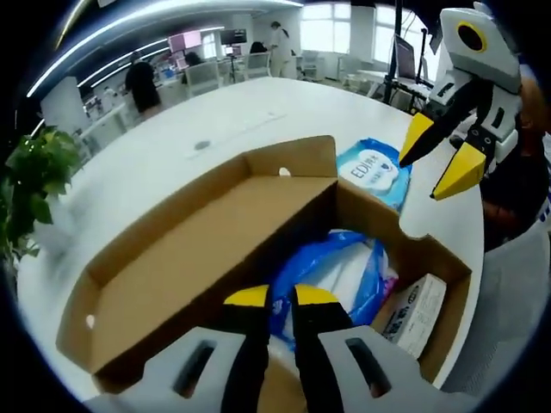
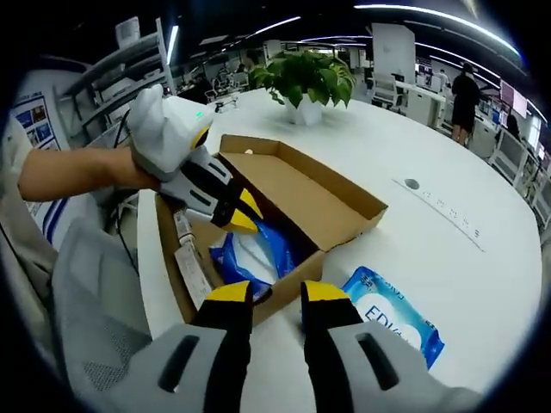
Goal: Operate the shoe box by opening the lid, removing the specified soft item, and placing it in the target area until the item is outside and the box remains undamaged.
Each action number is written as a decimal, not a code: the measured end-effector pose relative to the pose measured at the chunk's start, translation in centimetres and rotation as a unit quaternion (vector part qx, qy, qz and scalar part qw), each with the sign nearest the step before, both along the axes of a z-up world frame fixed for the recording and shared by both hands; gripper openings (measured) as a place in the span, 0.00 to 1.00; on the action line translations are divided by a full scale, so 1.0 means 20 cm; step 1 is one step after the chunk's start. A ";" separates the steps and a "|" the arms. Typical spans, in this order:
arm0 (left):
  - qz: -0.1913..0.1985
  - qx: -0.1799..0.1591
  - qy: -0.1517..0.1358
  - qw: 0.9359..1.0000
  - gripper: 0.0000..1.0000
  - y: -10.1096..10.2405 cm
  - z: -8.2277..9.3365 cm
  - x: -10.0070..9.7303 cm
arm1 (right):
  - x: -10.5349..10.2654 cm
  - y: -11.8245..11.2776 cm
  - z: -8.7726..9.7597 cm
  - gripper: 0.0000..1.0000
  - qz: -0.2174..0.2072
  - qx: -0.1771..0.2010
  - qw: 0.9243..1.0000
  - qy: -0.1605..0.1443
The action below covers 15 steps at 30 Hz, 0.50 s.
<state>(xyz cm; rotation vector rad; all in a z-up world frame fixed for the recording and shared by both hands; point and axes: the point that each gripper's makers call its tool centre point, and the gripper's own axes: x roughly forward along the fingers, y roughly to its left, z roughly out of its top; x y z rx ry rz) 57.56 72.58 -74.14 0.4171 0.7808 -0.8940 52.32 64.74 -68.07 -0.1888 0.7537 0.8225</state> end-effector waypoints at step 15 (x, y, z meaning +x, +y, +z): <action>-0.011 -0.007 0.002 1.000 0.00 0.00 0.00 0.00 | -0.03 0.20 -0.14 0.20 0.093 -0.042 0.995 0.020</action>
